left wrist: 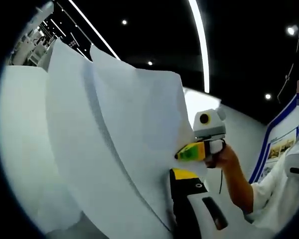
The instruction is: Organize the stack of printing papers by aligning and flattening the scattered papers on the table
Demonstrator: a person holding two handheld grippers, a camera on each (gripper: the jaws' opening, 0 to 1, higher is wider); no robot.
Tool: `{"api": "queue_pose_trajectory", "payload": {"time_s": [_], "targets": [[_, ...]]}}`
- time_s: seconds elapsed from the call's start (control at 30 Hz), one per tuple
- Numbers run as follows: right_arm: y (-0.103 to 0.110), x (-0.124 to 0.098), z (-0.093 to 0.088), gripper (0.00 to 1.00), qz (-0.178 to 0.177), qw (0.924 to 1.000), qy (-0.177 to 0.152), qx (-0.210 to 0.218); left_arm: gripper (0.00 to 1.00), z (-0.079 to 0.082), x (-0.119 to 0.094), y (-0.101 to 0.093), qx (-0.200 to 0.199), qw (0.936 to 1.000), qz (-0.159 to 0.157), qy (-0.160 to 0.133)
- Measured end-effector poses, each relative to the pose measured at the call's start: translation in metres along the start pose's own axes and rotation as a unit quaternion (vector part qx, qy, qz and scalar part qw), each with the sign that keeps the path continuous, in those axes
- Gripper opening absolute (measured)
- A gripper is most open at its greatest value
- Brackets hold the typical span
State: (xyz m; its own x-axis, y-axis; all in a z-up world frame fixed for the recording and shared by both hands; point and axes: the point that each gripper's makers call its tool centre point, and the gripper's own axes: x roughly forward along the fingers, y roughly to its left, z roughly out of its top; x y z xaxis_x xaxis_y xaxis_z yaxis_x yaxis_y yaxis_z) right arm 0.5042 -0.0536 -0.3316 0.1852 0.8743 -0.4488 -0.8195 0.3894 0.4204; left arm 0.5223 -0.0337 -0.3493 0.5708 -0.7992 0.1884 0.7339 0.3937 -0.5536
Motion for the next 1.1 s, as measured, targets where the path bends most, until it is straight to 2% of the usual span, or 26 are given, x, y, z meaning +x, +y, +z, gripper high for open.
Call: {"api": "queue_pose_trajectory", "payload": {"time_s": [0.37,0.67,0.8,0.97,1.1], "targets": [[0.0,0.003,0.001,0.0,0.002,1.0,0.0,-0.001,0.18,-0.001,0.0,-0.002,-0.001,1.0,-0.001,0.0],[-0.005,0.006,0.0,0.0,-0.006,1.0,-0.003,-0.004,0.09,-0.004,0.0,-0.007,0.01,0.9999,-0.003,0.003],[-0.004,0.007,0.0,0.03,-0.006,0.9999,-0.007,-0.013,0.08,-0.004,-0.001,-0.006,0.016,0.9999,-0.001,0.005],[-0.005,0.008,0.001,0.08,-0.012,0.9986,-0.011,-0.05,0.07,-0.004,0.0,-0.005,0.023,0.9997,0.001,0.005],[-0.011,0.003,0.008,0.18,-0.031,0.996,-0.041,-0.073,0.07,-0.004,0.0,-0.005,0.023,0.9997,0.001,0.006]]}}
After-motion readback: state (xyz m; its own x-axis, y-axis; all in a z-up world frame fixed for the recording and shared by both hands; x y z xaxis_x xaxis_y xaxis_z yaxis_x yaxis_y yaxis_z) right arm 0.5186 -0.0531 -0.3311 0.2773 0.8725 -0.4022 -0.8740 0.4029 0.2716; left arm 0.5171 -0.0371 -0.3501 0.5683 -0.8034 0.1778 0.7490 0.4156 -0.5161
